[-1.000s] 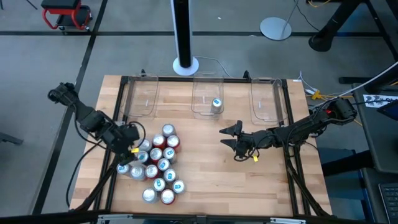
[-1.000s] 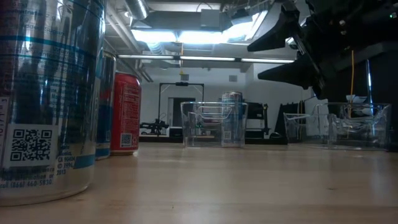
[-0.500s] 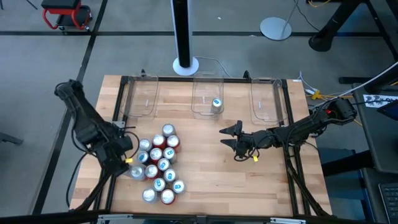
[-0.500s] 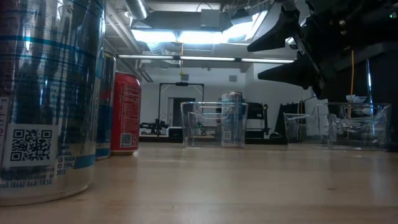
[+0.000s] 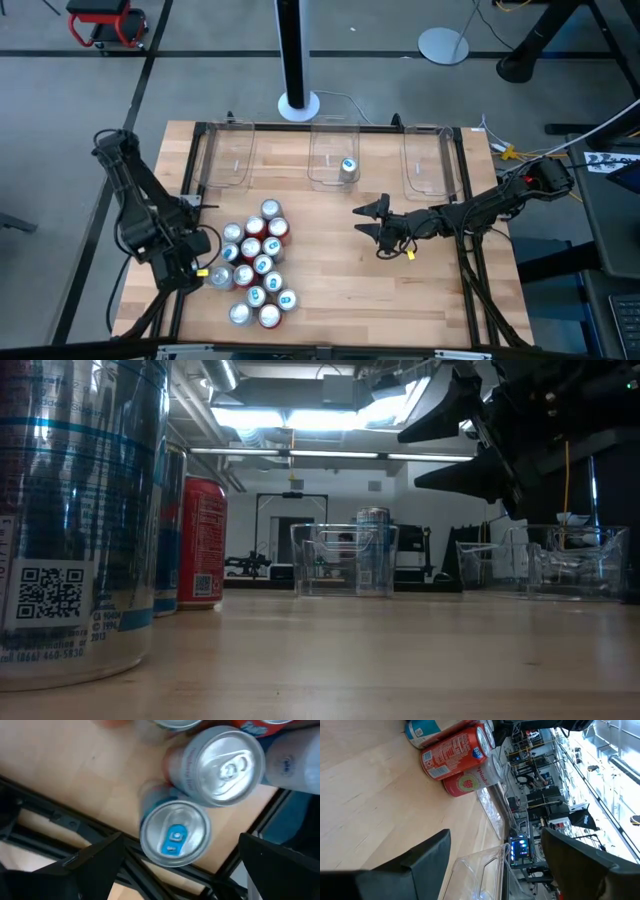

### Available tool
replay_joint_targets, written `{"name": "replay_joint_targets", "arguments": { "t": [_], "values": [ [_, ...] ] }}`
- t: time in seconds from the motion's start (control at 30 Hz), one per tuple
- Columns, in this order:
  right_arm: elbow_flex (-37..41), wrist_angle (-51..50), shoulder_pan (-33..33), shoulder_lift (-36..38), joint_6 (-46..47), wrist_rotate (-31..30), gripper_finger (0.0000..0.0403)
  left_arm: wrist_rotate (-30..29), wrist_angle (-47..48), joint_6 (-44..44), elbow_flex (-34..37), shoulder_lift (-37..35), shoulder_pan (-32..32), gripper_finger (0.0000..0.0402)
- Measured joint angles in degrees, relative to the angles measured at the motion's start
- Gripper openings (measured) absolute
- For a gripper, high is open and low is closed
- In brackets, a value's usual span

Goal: Sort soda cans
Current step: Put the blue soda can into the middle transparent bin

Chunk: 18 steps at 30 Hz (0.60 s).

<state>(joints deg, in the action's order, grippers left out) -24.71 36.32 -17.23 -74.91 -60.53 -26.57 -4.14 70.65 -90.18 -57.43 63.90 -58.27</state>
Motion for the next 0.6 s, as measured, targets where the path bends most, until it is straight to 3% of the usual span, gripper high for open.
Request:
{"name": "replay_joint_targets", "arguments": {
  "t": [0.6],
  "values": [
    [0.04,-0.48,0.0,0.0,0.0,0.0,0.031,-1.09,-4.39,-2.77,7.57,0.39,-1.72,0.0378]
  ]
}}
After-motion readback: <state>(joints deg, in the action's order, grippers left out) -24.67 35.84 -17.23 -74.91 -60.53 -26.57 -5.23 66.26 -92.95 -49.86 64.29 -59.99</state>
